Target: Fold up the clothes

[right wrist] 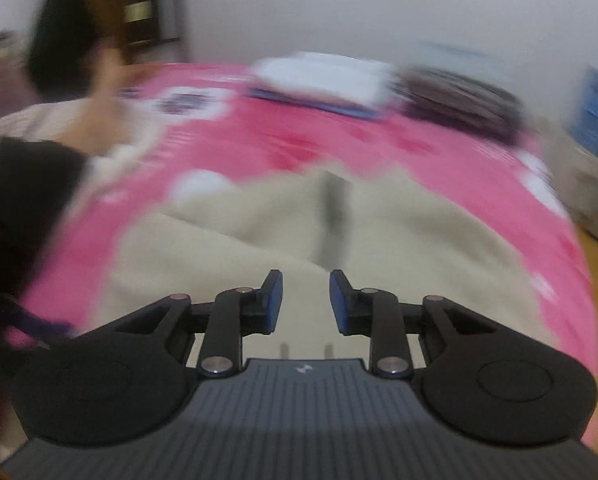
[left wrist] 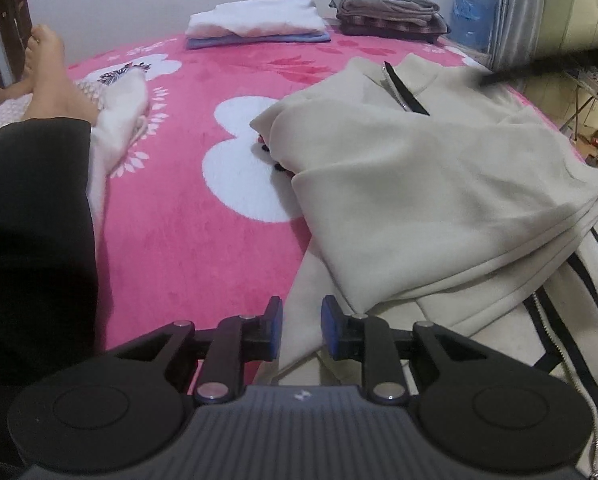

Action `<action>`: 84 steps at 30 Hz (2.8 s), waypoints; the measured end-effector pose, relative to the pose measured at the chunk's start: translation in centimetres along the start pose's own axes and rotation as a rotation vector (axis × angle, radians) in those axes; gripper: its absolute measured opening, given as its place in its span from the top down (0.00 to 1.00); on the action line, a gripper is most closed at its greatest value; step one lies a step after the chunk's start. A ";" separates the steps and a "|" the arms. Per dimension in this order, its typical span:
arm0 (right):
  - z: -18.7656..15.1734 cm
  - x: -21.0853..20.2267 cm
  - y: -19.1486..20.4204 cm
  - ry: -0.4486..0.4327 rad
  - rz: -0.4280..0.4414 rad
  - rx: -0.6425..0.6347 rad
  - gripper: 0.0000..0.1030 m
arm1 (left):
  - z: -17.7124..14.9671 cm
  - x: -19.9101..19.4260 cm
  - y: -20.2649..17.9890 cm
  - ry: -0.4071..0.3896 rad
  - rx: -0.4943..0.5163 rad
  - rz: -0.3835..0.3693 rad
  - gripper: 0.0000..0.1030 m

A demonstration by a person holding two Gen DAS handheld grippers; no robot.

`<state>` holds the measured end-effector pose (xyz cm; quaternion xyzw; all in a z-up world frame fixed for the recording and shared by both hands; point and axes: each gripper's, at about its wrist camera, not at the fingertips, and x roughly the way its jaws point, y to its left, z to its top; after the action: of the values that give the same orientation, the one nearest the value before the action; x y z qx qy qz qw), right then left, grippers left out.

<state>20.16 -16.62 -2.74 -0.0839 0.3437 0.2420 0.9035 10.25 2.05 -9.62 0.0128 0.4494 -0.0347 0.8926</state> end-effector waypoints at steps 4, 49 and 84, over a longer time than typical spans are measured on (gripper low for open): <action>5.8 3.9 6.8 0.044 0.170 -0.173 0.73 | -0.5 0.2 0.0 -0.002 -0.007 -0.003 0.78; 6.9 12.2 19.0 0.318 0.006 -0.651 0.69 | -1.6 0.5 -3.6 -0.064 0.208 0.136 0.78; 6.7 13.5 1.0 -0.194 0.376 0.315 0.93 | -0.5 0.5 5.0 0.015 -0.293 -0.006 0.66</action>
<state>32.26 -8.48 -6.66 0.1469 0.2984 0.3560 0.8733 10.47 7.03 -10.34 -0.1188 0.4565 0.0285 0.8813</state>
